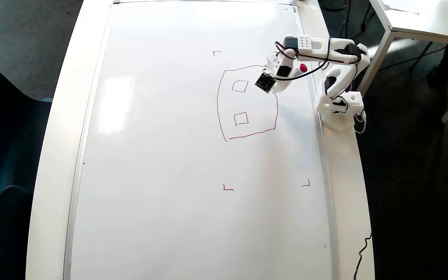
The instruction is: Draw on a whiteboard a robot head using a pen attached to the gripper
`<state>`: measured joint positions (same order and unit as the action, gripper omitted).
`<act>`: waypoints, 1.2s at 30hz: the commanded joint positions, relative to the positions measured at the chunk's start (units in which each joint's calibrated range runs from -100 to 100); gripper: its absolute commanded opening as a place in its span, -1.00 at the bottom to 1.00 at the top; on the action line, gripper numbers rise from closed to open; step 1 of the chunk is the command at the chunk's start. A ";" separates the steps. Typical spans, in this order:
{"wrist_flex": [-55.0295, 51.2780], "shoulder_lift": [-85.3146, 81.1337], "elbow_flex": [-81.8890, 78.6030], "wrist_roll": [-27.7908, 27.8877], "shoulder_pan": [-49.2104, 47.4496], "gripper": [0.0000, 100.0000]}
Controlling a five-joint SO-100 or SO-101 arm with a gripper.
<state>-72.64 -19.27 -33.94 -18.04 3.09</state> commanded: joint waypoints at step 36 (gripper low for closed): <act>4.00 15.96 12.38 -5.33 -8.65 -0.99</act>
<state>-69.26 -3.18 -21.33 -23.06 -5.81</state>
